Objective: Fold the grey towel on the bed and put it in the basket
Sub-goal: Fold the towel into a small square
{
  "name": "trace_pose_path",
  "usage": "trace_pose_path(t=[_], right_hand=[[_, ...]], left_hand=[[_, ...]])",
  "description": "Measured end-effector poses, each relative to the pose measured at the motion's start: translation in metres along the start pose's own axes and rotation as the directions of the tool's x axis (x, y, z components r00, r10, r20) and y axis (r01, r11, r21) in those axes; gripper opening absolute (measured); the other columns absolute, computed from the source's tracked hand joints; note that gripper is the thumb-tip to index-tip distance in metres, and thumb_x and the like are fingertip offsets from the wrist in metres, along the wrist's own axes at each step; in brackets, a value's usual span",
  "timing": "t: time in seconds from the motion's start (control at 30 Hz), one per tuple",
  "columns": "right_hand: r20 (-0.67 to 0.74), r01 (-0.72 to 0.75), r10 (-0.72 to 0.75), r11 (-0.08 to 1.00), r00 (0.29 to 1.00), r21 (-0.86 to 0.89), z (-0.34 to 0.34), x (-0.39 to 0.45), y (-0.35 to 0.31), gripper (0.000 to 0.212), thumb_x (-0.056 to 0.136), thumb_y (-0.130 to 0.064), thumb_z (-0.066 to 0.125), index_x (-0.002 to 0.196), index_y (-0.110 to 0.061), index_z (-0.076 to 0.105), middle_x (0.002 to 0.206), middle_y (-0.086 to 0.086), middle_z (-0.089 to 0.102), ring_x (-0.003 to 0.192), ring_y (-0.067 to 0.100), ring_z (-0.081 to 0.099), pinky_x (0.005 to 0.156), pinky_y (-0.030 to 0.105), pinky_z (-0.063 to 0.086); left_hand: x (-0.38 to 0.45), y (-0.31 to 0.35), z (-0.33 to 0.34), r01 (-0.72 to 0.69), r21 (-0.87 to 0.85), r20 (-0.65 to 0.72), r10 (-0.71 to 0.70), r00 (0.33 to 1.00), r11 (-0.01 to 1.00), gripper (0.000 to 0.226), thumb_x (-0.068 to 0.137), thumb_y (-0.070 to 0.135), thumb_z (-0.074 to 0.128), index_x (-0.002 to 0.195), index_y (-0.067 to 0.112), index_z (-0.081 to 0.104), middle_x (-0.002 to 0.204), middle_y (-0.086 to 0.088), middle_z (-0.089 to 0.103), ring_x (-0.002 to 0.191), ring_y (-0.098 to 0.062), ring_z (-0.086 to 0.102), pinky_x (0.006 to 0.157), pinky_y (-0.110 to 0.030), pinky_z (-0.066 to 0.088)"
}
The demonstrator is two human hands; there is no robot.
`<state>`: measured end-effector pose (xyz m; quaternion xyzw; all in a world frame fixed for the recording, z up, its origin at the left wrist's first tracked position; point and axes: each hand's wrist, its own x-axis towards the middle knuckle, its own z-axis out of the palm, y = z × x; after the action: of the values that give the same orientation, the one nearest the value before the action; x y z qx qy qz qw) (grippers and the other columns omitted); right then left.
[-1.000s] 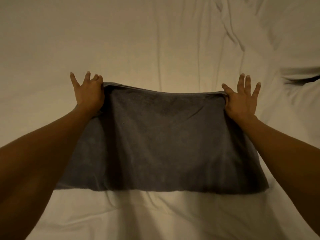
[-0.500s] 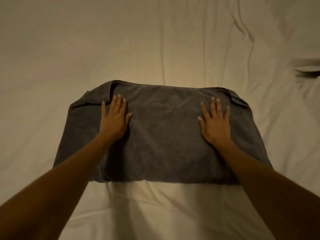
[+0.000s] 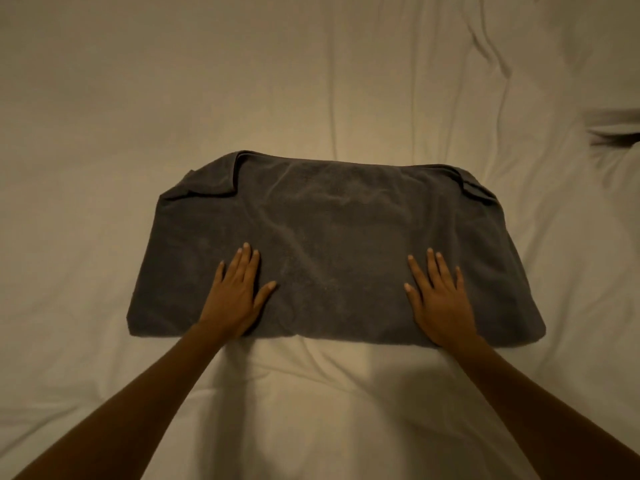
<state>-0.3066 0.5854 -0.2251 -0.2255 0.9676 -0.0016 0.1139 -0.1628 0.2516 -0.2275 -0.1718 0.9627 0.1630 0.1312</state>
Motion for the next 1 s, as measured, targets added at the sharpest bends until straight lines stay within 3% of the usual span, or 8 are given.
trace_pose_path(t=[0.2,0.3,0.37,0.47,0.57,0.73,0.83,1.0], right_hand=[[0.088,0.070,-0.068,0.997,0.994,-0.015,0.019,-0.062,0.012,0.076,0.090,-0.067,0.011,0.151,-0.021,0.016,0.158,0.012,0.015,0.146,0.027,0.013,0.117,0.048,0.011],[0.095,0.140,-0.134,0.988,0.986,-0.061,0.027,-0.070,0.022,0.080,0.088,-0.067,0.021,0.151,-0.018,0.016,0.158,0.010,0.015,0.146,0.026,0.015,0.117,0.047,0.013],[0.071,0.140,-0.134,0.987,0.988,-0.079,0.026,-0.066,0.026,0.078,0.088,-0.061,0.025,0.150,-0.014,0.018,0.157,0.012,0.021,0.144,0.028,0.024,0.115,0.049,0.017],[0.034,0.149,-0.146,0.983,0.989,-0.112,0.022,-0.059,0.023,0.074,0.088,-0.049,0.029,0.147,-0.006,0.026,0.152,0.018,0.032,0.139,0.033,0.034,0.112,0.052,0.024],[-0.033,0.138,-0.144,0.980,0.989,-0.140,0.025,-0.060,0.023,0.068,0.091,-0.025,0.049,0.148,-0.005,0.018,0.155,0.018,0.024,0.143,0.032,0.024,0.117,0.050,0.016],[0.011,0.017,-0.015,0.983,1.000,-0.180,0.019,-0.056,0.028,0.082,0.091,-0.014,0.051,0.150,-0.010,-0.006,0.160,0.012,0.001,0.148,0.026,-0.001,0.120,0.042,-0.001],[0.047,0.029,-0.023,0.992,0.999,-0.120,0.015,-0.064,0.027,0.084,0.089,-0.009,0.052,0.150,-0.011,-0.006,0.161,0.010,-0.001,0.148,0.023,-0.001,0.121,0.040,0.003],[0.046,-0.021,0.024,0.998,0.999,-0.052,0.002,-0.087,0.020,0.079,0.091,-0.011,0.052,0.151,-0.013,0.001,0.161,0.008,0.005,0.148,0.023,0.006,0.121,0.038,0.009]], left_hand=[[-0.058,-0.009,0.017,-0.119,0.177,0.087,0.105,0.991,0.977,0.102,0.074,0.080,-0.006,0.148,0.010,-0.006,0.156,-0.008,-0.009,0.147,-0.023,-0.003,0.118,-0.045,0.003],[-0.062,-0.017,0.020,-0.157,0.265,0.004,0.162,0.987,0.951,0.075,0.094,0.054,0.028,0.145,0.000,0.020,0.154,-0.020,0.022,0.142,-0.035,0.026,0.114,-0.054,0.024],[-0.058,-0.022,0.021,-0.129,0.268,-0.026,0.141,0.990,0.955,0.075,0.092,0.033,0.055,0.146,0.000,0.015,0.154,-0.022,0.020,0.143,-0.036,0.023,0.116,-0.055,0.020],[-0.052,-0.026,0.023,-0.107,0.271,-0.021,0.117,0.993,0.957,0.075,0.096,0.026,0.047,0.146,0.005,-0.005,0.158,-0.018,0.001,0.147,-0.031,0.004,0.119,-0.050,0.003],[-0.051,-0.026,0.025,-0.065,0.300,-0.028,0.077,0.997,0.952,0.076,0.098,0.028,0.042,0.146,0.009,-0.014,0.159,-0.014,-0.008,0.148,-0.028,-0.005,0.120,-0.048,0.000],[-0.040,-0.032,0.014,-0.063,0.341,-0.008,0.069,0.998,0.938,0.071,0.099,0.022,0.039,0.149,0.007,-0.010,0.160,-0.014,-0.003,0.148,-0.026,0.001,0.120,-0.045,0.001],[-0.047,-0.033,0.011,-0.082,0.306,0.057,0.067,0.996,0.949,0.074,0.099,0.021,0.042,0.149,0.005,-0.011,0.160,-0.015,-0.006,0.148,-0.026,-0.003,0.120,-0.044,0.001],[-0.079,-0.023,0.012,-0.021,0.252,-0.034,0.030,0.999,0.968,0.066,0.099,0.012,0.039,0.149,0.002,-0.002,0.159,-0.020,0.000,0.148,-0.031,0.002,0.120,-0.046,0.005]])
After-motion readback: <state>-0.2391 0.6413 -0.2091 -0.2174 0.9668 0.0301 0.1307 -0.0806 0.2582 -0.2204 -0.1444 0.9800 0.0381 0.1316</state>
